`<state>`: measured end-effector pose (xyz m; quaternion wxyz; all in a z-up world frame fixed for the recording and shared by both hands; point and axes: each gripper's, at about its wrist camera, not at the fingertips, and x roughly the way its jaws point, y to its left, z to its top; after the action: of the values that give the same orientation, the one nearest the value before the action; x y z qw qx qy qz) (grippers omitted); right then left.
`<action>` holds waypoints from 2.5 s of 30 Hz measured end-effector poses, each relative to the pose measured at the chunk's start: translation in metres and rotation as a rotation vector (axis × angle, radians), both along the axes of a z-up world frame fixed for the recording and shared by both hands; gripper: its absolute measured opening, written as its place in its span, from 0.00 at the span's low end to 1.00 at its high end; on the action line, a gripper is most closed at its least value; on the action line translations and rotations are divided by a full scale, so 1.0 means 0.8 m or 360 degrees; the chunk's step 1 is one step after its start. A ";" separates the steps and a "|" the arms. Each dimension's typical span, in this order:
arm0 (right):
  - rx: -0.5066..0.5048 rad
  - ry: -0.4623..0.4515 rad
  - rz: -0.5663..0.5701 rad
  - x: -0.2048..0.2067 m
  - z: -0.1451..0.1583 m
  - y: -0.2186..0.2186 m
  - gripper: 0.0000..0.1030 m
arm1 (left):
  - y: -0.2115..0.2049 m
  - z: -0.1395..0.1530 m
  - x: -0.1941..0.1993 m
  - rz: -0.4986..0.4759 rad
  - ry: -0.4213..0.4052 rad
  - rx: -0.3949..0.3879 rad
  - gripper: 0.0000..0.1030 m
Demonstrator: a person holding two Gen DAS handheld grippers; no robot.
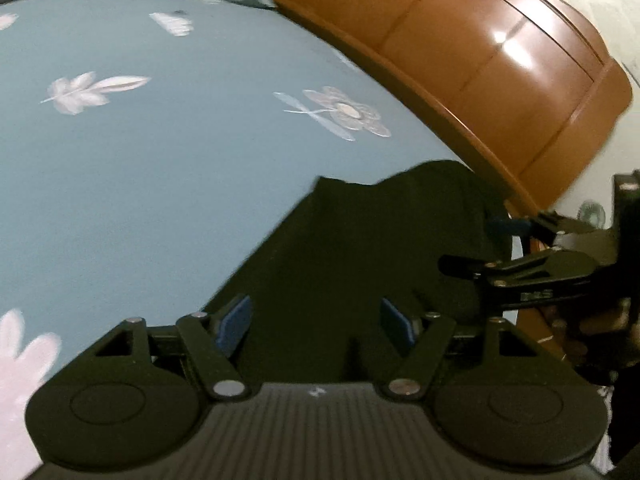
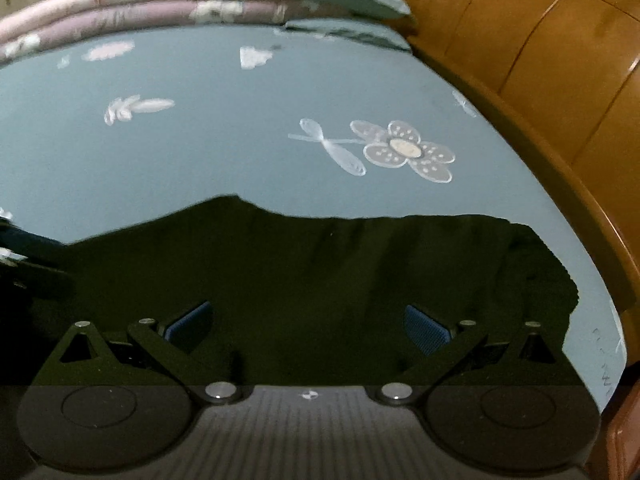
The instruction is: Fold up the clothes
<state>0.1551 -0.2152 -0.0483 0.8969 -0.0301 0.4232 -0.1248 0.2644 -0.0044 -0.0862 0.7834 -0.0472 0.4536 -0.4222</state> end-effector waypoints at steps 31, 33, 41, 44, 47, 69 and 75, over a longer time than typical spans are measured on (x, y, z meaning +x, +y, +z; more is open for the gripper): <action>0.0339 0.0180 0.0839 0.068 -0.066 -0.023 1.00 | 0.015 0.017 -0.143 0.0872 0.0140 0.0594 0.70; 0.0307 0.0203 0.0870 0.070 -0.065 -0.019 1.00 | 0.019 0.017 -0.146 0.0914 0.0173 0.0597 0.70; 0.0378 0.0311 0.0918 0.087 -0.050 -0.018 1.00 | 0.018 0.015 -0.144 0.0975 0.0243 0.0655 0.71; 0.0404 0.0356 0.0921 0.096 -0.050 -0.019 1.00 | 0.018 0.015 -0.144 0.0991 0.0263 0.0656 0.72; 0.0399 0.0385 0.0941 0.102 -0.052 -0.018 1.00 | 0.028 0.015 -0.147 0.1050 0.0323 0.0615 0.72; 0.0321 0.0313 0.0981 0.102 0.002 0.021 1.00 | 0.065 0.123 -0.117 0.0863 -0.0205 0.0813 0.59; 0.0340 0.0278 0.0951 0.104 0.009 0.034 1.00 | 0.107 0.105 -0.081 0.0589 -0.0287 0.1048 0.50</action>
<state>0.2387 -0.1878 -0.0412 0.8522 -0.0693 0.4817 0.1920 0.1996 0.0811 -0.0026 0.8563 0.1632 0.4780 -0.1080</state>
